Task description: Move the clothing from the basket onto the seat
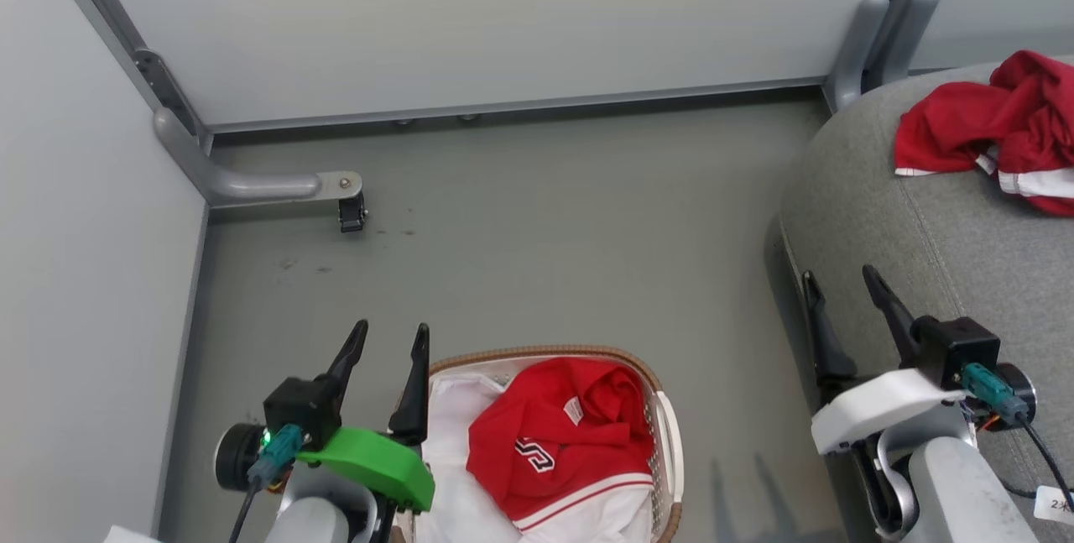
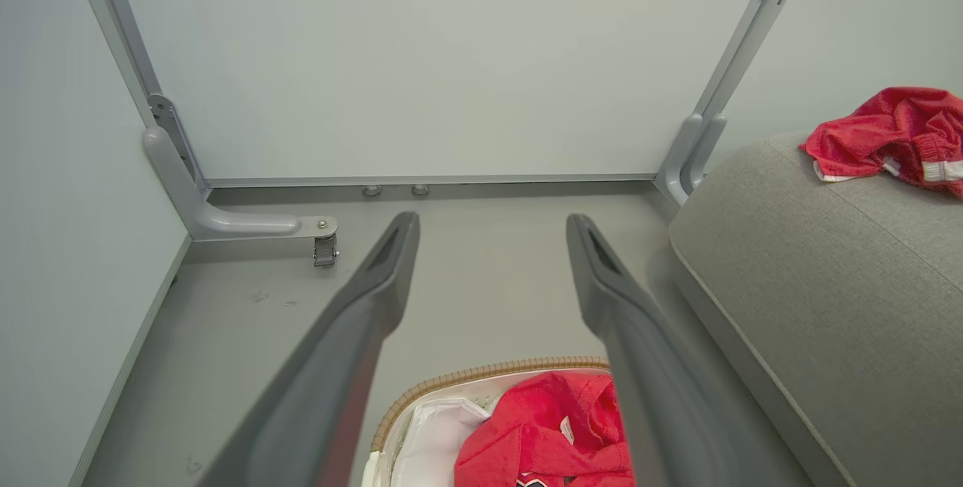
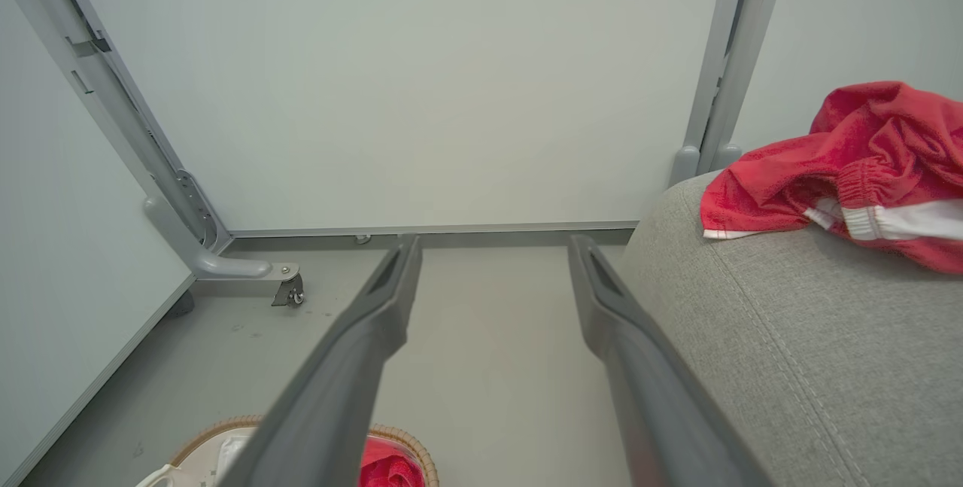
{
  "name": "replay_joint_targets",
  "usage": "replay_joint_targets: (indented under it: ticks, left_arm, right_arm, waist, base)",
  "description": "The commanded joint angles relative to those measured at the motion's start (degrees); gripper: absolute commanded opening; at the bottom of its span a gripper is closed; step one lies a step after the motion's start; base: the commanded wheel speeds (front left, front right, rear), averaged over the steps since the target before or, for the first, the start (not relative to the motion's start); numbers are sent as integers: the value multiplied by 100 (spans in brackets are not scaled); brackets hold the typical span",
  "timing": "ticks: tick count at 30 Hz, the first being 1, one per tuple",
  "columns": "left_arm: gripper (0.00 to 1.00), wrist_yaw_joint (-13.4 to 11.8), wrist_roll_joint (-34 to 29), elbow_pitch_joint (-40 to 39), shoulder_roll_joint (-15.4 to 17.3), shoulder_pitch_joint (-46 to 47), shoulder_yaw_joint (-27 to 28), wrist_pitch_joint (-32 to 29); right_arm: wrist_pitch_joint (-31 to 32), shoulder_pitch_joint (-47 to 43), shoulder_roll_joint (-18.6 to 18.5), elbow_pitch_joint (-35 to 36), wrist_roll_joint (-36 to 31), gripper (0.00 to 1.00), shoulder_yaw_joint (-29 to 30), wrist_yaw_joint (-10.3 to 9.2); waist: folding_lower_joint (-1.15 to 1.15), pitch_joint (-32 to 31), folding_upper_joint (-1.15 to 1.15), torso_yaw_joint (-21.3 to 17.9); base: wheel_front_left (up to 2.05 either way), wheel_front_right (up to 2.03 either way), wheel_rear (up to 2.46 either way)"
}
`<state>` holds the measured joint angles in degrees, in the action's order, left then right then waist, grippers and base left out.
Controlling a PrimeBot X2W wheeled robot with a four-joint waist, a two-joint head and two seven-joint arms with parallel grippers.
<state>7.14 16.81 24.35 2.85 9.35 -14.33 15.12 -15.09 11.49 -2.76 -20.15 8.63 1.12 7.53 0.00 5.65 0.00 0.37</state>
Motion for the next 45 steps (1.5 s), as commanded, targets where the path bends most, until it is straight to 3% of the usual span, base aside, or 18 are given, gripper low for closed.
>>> replay_joint_targets:
  ticks: [1,8,17,24,35,45]
  left_arm:
    - [100,29,-107,57,8,280,-90,5]
    - [100,37,-390,701,14,1276,-712,5]
    - [100,39,-22,2458,22,2584,-1891,-60]
    - [100,39,-272,3730,249,3375,-2605,-309]
    - [100,31,-450,4648,548,4100,-2916,-518]
    - [100,-214,-349,4837,713,4401,-2862,-606]
  right_arm:
    - [-11,160,-23,87,-31,100,62,-8]
    - [-10,695,-22,459,-74,100,309,-8]
    - [-11,1361,-20,896,152,100,384,-8]
    - [-11,1634,-13,1193,403,100,195,-8]
    - [-11,1899,-14,1368,732,100,-102,-8]
    - [-11,1957,-16,1364,970,100,-279,-8]
  waist:
    - [0,457,0,-198]
    - [0,1523,0,-596]
    - [0,2932,0,-1281]
    - [0,3668,0,-1641]
    - [0,4370,0,-1991]
    - [0,4584,0,-2160]
  base:
    - [0,0,0]
    - [0,0,0]
    - [0,0,0]
    - [0,0,0]
    - [0,0,0]
    - [0,0,0]
